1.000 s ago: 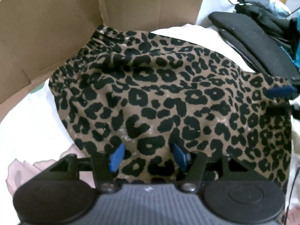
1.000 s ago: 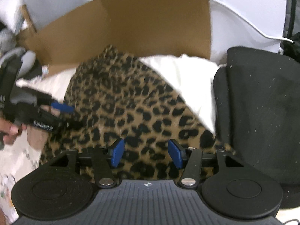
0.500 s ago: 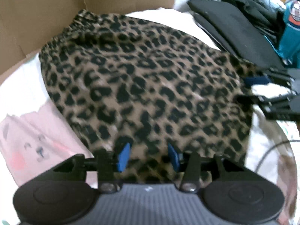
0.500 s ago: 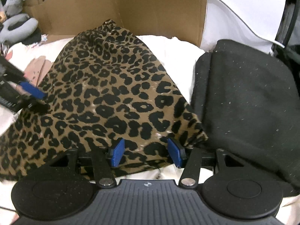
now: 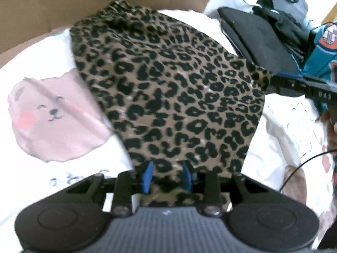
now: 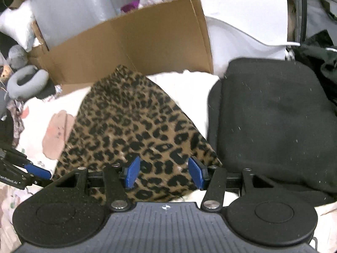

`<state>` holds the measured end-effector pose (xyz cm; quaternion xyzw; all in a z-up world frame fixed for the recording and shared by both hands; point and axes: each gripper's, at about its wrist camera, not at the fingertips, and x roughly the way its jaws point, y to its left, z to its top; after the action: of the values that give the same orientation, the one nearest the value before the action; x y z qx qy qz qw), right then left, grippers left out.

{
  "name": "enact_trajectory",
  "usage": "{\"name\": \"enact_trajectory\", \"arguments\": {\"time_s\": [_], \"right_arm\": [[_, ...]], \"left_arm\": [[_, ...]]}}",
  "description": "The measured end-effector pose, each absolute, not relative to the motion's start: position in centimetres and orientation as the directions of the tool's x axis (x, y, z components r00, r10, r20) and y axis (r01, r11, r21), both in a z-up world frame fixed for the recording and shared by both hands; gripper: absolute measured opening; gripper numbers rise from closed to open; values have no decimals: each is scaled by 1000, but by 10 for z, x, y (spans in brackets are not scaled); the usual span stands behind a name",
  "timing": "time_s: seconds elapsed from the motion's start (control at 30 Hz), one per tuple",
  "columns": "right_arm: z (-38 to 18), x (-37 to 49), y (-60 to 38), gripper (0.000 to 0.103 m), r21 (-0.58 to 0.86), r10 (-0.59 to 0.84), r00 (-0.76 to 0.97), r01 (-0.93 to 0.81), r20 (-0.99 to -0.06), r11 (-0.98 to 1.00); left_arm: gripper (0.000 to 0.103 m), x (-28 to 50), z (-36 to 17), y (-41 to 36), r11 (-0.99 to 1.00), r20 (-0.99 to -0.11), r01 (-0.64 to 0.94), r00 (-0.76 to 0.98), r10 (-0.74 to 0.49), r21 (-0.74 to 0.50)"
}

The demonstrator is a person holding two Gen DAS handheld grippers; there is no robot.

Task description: Fold clothes

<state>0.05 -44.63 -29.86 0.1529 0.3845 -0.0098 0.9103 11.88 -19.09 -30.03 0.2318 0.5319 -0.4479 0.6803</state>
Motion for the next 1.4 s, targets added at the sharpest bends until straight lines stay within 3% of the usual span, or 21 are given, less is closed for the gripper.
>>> {"name": "enact_trajectory", "arguments": {"time_s": [0.43, 0.7, 1.2, 1.4], "right_arm": [[-254, 45, -406, 58, 298, 106, 768, 115, -632, 947], [-276, 58, -360, 58, 345, 206, 699, 63, -685, 936], [-343, 63, -305, 57, 174, 181, 474, -60, -862, 983], [-359, 60, -310, 57, 139, 146, 432, -48, -890, 989]], "left_arm": [[34, 155, -294, -125, 443, -918, 870, -29, -395, -217], [34, 150, -334, -121, 449, -870, 814, -133, -474, -368], [33, 148, -359, -108, 461, -787, 690, -262, -558, -557], [36, 164, -375, -96, 516, -703, 498, -332, -630, -697]]}}
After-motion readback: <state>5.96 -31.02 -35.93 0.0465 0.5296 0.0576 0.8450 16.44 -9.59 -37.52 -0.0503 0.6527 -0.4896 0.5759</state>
